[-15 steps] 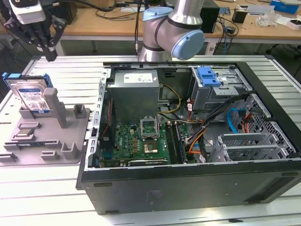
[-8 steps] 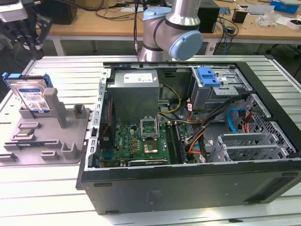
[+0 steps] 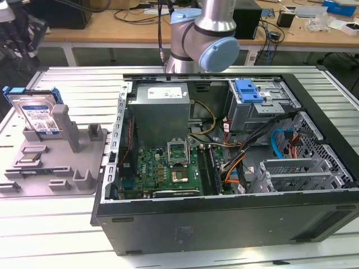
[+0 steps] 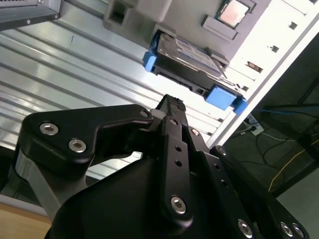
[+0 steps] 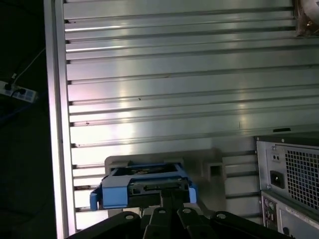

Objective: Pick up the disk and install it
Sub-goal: 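Reach for the disk, then pick up the disk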

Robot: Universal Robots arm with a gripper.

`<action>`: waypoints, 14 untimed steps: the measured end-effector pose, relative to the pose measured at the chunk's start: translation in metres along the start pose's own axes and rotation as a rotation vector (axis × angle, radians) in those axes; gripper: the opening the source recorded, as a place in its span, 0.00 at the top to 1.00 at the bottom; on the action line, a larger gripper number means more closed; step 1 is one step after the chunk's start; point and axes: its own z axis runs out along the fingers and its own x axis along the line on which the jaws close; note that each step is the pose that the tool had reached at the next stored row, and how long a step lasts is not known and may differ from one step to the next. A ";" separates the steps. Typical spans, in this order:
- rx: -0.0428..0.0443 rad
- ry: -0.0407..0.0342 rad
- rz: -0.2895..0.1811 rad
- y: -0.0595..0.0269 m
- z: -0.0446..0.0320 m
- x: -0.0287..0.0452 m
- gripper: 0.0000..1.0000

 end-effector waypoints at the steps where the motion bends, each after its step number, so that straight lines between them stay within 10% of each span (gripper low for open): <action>1: 0.0000 0.0000 0.000 0.0003 0.0000 0.0044 0.89; 4: 0.0000 -0.0001 0.000 0.0009 0.0003 0.0199 0.89; 14: 0.0001 0.0001 0.000 0.0010 0.0002 0.0205 0.89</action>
